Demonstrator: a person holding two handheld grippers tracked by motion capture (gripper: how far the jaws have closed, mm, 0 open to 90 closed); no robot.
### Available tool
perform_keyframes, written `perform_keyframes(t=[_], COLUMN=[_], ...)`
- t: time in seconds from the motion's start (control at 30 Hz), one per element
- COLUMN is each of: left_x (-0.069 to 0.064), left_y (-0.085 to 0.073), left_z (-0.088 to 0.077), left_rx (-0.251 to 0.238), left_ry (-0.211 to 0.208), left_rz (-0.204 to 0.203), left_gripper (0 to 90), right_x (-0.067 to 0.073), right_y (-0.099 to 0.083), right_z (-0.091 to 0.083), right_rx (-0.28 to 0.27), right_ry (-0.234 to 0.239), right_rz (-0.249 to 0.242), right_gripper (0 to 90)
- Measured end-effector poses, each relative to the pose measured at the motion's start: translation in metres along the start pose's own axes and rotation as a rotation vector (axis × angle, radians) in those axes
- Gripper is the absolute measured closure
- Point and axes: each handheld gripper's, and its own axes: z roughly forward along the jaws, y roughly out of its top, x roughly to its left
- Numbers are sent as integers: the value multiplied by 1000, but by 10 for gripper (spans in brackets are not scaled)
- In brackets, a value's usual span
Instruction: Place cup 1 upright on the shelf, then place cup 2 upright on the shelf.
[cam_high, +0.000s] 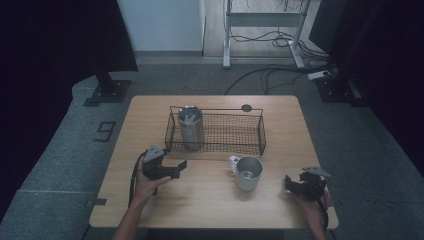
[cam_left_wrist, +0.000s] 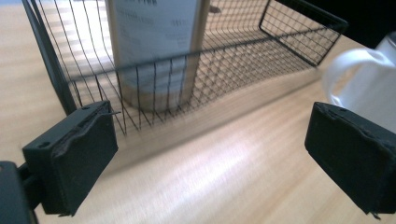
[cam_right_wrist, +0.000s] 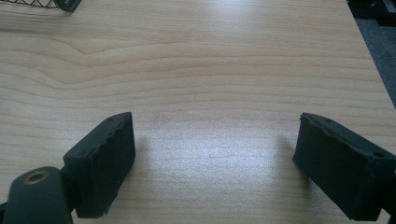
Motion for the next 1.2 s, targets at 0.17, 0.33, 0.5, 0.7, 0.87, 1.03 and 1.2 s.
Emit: perform_keyframes(t=[0.17,0.33,0.5,0.7,0.87,1.03,1.2], left_x=[-4,-5,-7,-6,-7,-10,-13], left_y=[-14,-27,-27,-26,-26,-27,-28], left_z=[-3,0,-2,-4,-4,-4,-3], left_rx=[46,82,75,71,73,80,91], left_ry=[11,23,27,11,20,29,25], left_rz=[19,4,6,-11,-6,14,20], left_gripper=[25,31,37,43,50,53,56], right_x=[0,0,0,0,2,5,9], right_y=[0,0,0,0,-1,-2,0], right_z=[0,0,0,0,-2,-8,-17], right_rx=[-1,-1,-2,-1,-7,-37,-69], right_ry=[-1,-2,0,1,15,35,76], right_rz=[-1,-2,-2,-3,-10,-19,-19], right_gripper=[121,124,126,126,123,120,120])
